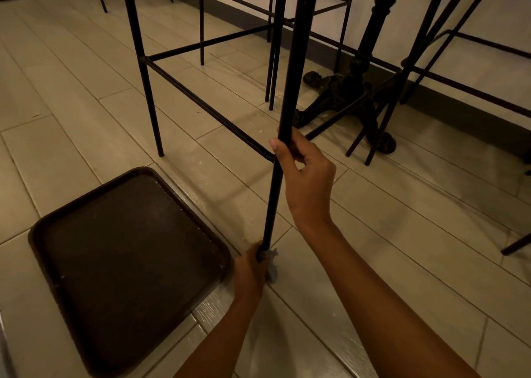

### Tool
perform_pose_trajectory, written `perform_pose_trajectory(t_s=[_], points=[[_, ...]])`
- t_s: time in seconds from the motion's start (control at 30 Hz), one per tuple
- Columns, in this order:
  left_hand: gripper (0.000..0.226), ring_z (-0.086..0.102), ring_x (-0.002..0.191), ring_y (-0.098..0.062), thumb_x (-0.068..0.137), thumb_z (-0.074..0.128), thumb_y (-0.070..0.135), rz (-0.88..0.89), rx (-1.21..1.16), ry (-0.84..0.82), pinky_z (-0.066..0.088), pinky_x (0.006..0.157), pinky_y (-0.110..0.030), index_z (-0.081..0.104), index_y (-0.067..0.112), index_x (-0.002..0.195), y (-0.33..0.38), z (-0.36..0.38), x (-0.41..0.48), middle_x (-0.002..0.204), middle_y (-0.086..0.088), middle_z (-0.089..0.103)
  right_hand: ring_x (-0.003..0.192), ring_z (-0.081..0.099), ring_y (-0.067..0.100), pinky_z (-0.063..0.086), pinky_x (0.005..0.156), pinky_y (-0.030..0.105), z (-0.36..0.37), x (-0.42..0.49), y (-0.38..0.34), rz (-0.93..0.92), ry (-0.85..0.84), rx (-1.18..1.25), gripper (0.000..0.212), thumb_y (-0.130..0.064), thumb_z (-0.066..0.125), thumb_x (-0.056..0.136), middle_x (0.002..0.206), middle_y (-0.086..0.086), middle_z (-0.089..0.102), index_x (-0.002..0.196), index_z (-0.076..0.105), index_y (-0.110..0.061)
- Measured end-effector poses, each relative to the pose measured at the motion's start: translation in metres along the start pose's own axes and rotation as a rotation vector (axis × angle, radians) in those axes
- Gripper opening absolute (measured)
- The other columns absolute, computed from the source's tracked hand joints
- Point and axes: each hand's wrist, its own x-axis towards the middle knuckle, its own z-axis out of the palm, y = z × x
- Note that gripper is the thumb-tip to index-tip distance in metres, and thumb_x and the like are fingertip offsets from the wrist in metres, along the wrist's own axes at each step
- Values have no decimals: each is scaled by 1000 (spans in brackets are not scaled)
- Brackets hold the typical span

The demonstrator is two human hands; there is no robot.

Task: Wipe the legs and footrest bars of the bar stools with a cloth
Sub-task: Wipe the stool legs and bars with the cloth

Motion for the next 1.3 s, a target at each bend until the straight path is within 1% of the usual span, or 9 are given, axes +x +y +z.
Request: perform_pose_trajectory(t_s=[0.1,0.23,0.33,0.57,0.73,0.9,1.0,1.07,1.3], points=[[23,64,58,5,89,52,-5,-8,-19,-4,49,54,-8,61,2,109,0,2,2,80,5,66,81,64,18,56,73,29,0,0,1,-9,-3,-10,30,-20,62,86,88,11,69,112,63,-6],[44,61,51,4,91,47,-8,-8,45,-22,48,51,-10,66,31,81,-4,4,4,61,15,69,83,63,15,55,74,26,0,0,2,-2,-7,-10,31,-21,61,86,90,10,68,113,63,-7],[19,61,48,5,87,56,-4,-23,53,16,49,48,-14,63,12,94,-2,5,3,59,10,68,85,63,14,55,75,24,0,-1,2,-1,-15,-5,31,-21,61,86,91,10,68,114,62,-7],[17,61,45,1,86,59,-1,-87,43,-16,49,45,-19,61,3,102,2,3,6,74,0,65,82,63,14,54,74,24,-1,0,2,-16,-11,-9,31,-19,62,85,90,9,68,113,62,-7],[18,54,34,-7,87,58,0,-25,40,35,45,38,-23,59,17,83,3,4,-6,60,-9,62,84,63,14,55,75,26,-1,0,2,-13,-14,-1,32,-20,62,85,91,9,68,114,62,-7],[17,62,53,3,86,60,0,13,79,32,49,49,-12,59,14,94,0,5,-1,73,5,64,84,63,17,56,75,30,-1,-1,2,-7,-14,-5,31,-20,62,85,90,9,67,114,62,-7],[16,68,77,-22,86,62,6,-11,51,-3,56,71,-38,61,20,93,-2,4,0,83,-2,68,84,63,17,56,74,30,-1,-1,2,-17,-21,-11,31,-19,62,85,89,8,67,114,62,-7],[18,67,86,-26,86,60,4,-44,37,-28,53,78,-40,61,21,90,-5,4,4,84,-5,68,83,63,17,56,74,31,-1,0,2,-20,-25,-13,31,-19,62,85,89,7,67,114,62,-7],[15,63,52,-2,87,60,4,-49,72,4,51,50,-19,60,19,88,1,3,-3,71,-1,64,84,64,18,56,74,31,-1,0,3,-28,-15,-12,32,-19,63,85,89,10,68,114,62,-6]])
